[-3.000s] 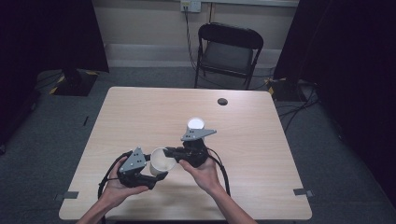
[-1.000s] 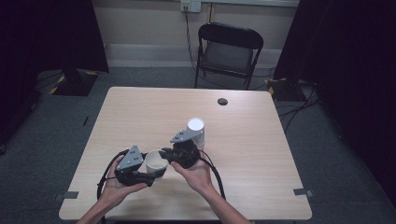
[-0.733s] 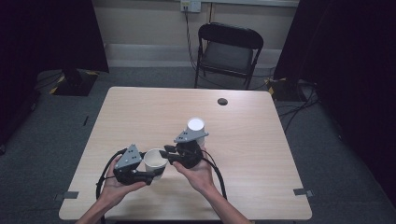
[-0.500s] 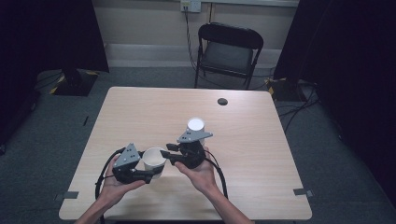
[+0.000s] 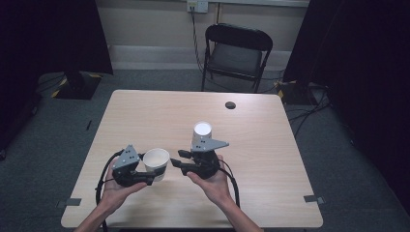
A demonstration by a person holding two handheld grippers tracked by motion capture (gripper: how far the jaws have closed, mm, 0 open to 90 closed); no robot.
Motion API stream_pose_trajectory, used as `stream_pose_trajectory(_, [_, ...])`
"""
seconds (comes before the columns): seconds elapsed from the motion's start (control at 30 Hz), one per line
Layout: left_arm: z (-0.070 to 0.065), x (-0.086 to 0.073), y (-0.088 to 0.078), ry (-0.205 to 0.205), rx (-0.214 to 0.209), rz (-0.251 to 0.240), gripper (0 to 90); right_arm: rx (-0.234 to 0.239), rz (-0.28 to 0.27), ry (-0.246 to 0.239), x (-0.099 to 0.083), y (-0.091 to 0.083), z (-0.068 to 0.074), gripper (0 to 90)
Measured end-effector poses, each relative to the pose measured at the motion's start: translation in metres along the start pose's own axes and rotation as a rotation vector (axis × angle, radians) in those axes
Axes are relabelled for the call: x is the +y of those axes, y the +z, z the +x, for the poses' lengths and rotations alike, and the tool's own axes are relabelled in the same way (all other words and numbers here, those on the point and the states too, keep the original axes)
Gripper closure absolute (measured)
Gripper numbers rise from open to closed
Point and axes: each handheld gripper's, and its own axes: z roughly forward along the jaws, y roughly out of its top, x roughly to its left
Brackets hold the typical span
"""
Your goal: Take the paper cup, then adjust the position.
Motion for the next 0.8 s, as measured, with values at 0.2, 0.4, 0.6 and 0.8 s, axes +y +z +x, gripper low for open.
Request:
stream_pose_trajectory(0.2, [0.007, 0.003, -0.004, -0.022, 0.02, -0.014, 30.8, -0.007, -0.004, 0.006, -0.009, -0.015, -0.002, 54.5])
stream_pose_trajectory(0.4, [0.019, 0.009, -0.005, -0.052, 0.058, -0.032, 31.4, -0.063, 0.012, 0.017, -0.025, -0.041, -0.012, 51.0])
stream_pose_trajectory(0.6, [0.03, 0.01, 0.002, -0.054, 0.085, -0.009, 31.8, -0.095, 0.014, 0.044, -0.039, -0.058, -0.021, 49.8])
stream_pose_trajectory(0.8, [0.04, 0.009, 0.011, -0.074, 0.105, 0.001, 32.0, -0.141, 0.036, 0.078, -0.058, -0.074, -0.036, 47.9])
